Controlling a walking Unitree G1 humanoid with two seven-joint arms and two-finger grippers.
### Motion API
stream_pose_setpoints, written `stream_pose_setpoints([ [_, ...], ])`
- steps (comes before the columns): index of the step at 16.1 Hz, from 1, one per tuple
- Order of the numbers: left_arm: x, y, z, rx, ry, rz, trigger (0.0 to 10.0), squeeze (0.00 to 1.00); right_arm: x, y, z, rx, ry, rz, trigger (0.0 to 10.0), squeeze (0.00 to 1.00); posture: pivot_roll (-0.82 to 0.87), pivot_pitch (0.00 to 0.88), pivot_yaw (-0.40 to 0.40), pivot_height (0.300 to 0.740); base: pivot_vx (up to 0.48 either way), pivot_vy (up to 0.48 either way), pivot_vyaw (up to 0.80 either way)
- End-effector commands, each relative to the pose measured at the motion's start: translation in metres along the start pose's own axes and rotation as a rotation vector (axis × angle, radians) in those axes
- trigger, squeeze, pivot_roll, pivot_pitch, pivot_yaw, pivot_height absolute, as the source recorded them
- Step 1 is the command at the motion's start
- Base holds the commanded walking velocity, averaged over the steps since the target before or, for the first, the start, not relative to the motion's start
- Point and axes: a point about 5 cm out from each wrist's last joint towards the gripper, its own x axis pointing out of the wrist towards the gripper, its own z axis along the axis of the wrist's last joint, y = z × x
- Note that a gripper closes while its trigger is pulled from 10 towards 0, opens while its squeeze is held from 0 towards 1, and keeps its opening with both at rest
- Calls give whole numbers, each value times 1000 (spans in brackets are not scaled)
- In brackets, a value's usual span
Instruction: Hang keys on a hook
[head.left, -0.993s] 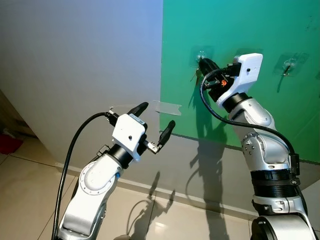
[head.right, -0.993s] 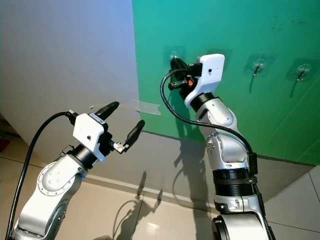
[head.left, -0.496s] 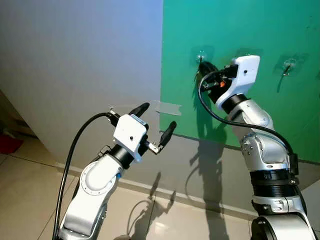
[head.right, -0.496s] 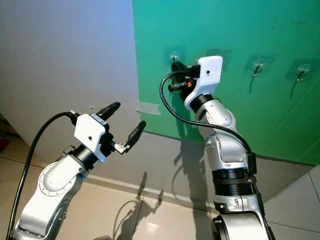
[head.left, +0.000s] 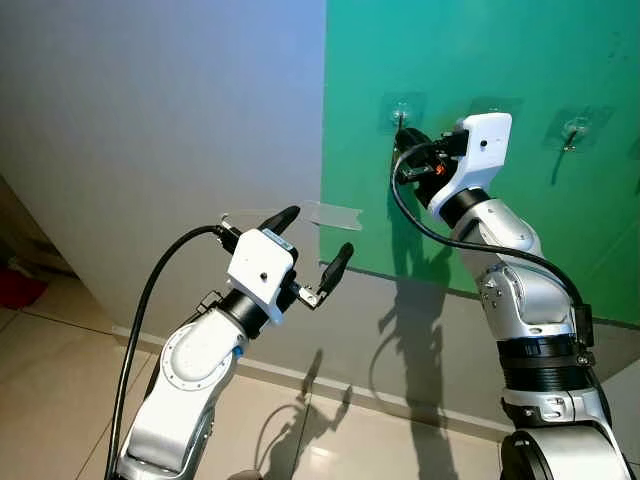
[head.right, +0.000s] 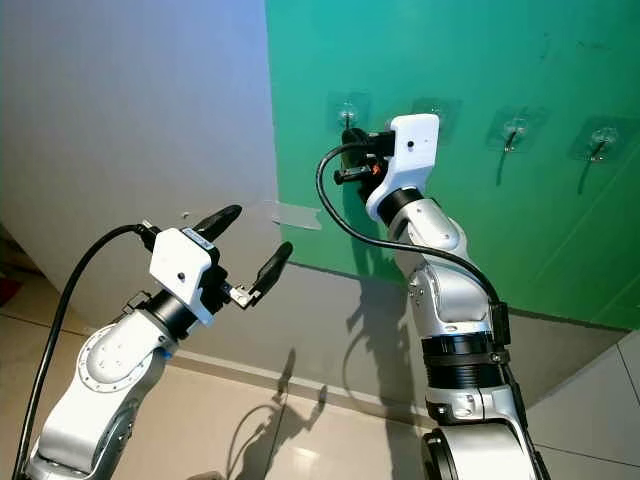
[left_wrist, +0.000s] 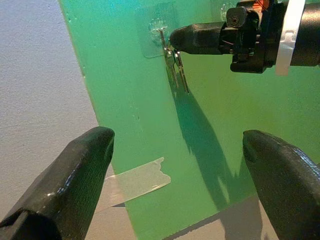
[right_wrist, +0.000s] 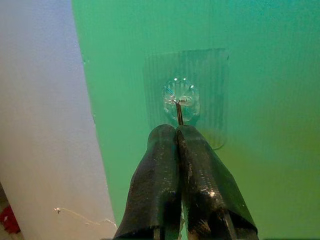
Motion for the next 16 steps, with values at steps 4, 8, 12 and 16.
stream_pose_setpoints([
  [4, 0, -2, 4, 12, -8, -10, 10000, 0, -4, -5, -1, -28, 5, -37, 10000, 0, 10, 0, 8, 740, 0, 0, 0],
  [8, -1, -3, 4, 11, -8, -13, 10000, 0, -9, -1, -6, -58, 19, -24, 10000, 0, 9, 0, 7, 740, 0, 0, 0],
  [12, -1, -3, 4, 9, -10, -10, 10000, 0, -16, -1, -11, -48, 33, -30, 10000, 0, 6, 0, 7, 740, 0, 0, 0],
  [16, 0, -2, 5, 9, -14, -9, 10000, 0, -17, 0, -11, -31, 26, -33, 10000, 0, 5, 0, 11, 740, 0, 0, 0],
])
